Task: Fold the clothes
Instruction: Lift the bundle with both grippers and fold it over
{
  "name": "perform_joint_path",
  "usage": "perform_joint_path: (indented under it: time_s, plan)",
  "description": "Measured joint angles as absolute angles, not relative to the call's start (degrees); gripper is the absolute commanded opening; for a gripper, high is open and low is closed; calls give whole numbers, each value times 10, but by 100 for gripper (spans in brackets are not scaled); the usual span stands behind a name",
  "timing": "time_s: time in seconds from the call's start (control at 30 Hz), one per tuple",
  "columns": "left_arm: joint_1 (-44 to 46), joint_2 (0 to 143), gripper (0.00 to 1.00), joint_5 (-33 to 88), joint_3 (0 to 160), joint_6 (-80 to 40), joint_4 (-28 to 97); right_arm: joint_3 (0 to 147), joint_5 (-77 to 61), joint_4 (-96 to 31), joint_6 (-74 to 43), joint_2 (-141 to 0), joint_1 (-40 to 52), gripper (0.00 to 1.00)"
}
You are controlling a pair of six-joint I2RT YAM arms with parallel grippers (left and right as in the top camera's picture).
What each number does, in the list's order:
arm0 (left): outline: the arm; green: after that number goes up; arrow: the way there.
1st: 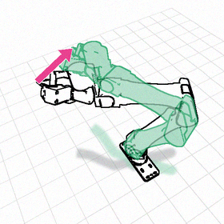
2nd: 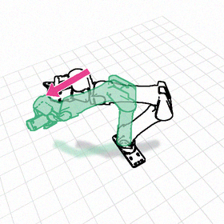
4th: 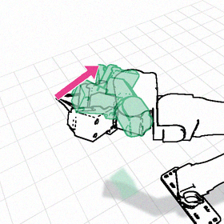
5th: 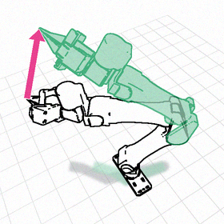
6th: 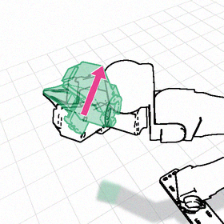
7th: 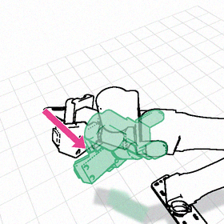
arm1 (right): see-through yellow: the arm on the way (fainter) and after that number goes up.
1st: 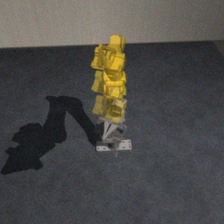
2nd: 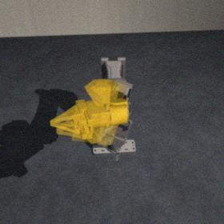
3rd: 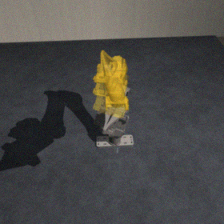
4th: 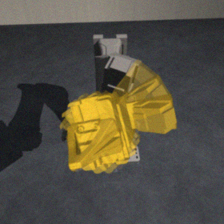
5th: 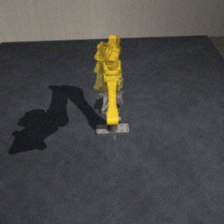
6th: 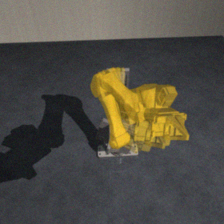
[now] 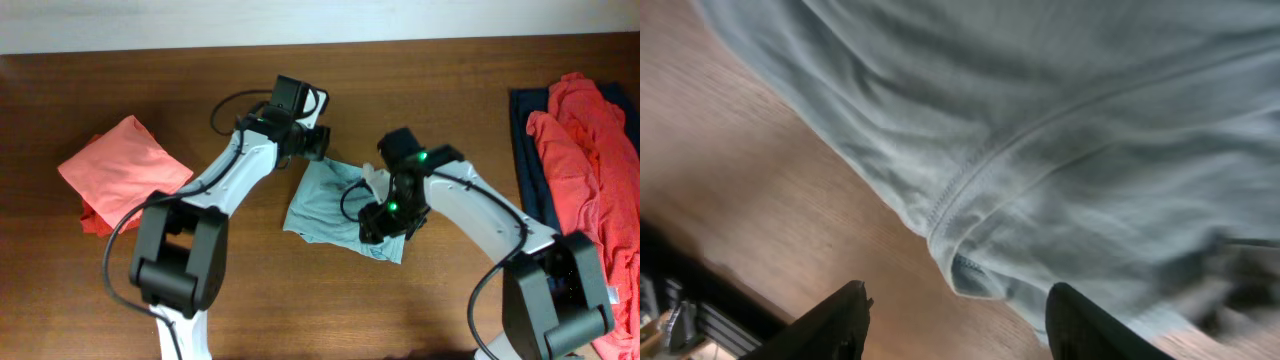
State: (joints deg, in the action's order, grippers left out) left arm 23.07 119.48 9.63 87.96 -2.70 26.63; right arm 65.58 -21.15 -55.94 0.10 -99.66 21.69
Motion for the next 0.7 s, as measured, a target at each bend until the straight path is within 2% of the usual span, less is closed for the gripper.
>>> perform_joint_path:
  time_s: [0.13, 0.2, 0.3, 0.5, 0.6, 0.7]
  plan:
    - [231, 1235, 56, 120, 879, -26, 301, 607, -209, -517, -13, -997, 222, 61]
    - [231, 1244, 48, 121, 881, -22, 328, 599, -190, -504, -16, -997, 222, 66]
    - [231, 1244, 28, 106, 892, -21, 405, 597, -138, -487, -26, -997, 222, 67]
    - [231, 1241, 4, 66, 900, -50, 571, 596, -23, -423, -31, -997, 222, 67]
    - [232, 1242, 4, 61, 897, -96, 646, 595, 5, -375, -30, -997, 222, 68]
    - [236, 1243, 4, 62, 893, -122, 675, 595, 17, -338, -30, -997, 222, 76]
